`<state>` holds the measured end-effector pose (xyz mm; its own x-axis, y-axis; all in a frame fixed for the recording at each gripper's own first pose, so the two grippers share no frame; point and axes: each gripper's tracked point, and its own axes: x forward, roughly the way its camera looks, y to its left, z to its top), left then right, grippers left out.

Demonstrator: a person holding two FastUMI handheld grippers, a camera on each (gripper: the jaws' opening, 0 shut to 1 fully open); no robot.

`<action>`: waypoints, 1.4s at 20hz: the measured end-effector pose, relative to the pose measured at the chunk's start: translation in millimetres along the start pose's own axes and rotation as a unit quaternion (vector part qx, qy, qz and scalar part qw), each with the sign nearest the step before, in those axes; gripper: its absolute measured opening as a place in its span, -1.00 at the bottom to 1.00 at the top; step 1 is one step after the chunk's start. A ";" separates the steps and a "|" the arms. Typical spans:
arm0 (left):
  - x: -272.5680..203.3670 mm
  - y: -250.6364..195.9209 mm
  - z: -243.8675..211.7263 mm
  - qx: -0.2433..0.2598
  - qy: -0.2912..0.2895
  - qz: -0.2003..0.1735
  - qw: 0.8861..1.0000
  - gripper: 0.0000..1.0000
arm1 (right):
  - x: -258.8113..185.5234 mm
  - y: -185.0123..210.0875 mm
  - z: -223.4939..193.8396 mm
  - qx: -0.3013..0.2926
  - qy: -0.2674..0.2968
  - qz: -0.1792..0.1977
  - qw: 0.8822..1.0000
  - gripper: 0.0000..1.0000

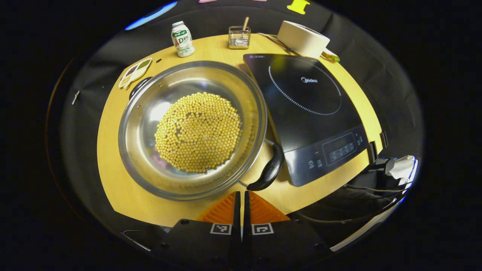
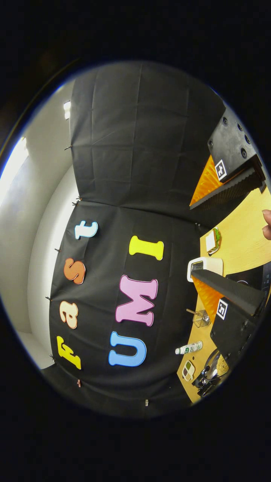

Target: First push the handle of the pot to place it horizontally, then grasp the pot with both hands and set it on the induction cooktop.

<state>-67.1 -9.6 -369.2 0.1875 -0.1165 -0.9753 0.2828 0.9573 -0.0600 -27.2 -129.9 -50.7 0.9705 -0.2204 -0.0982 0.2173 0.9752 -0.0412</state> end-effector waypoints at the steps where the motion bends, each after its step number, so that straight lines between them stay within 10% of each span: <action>1: 2.8 2.2 0.6 -0.005 -0.002 0.003 1.000 -0.89 | 0.1 1.2 -0.7 -0.003 0.000 0.001 1.000 0.94; 28: 37.4 -38.6 124.0 -0.084 -0.055 -0.007 0.995 -0.89 | 35.7 -13.1 -22.4 -0.025 0.023 -0.027 0.999 0.95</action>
<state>45.6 -83.6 -377.0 0.2885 -0.1496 -0.9457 0.1260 0.9851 -0.1174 2.2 -150.9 -75.9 0.9513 -0.2743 -0.1403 0.2627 0.9601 -0.0963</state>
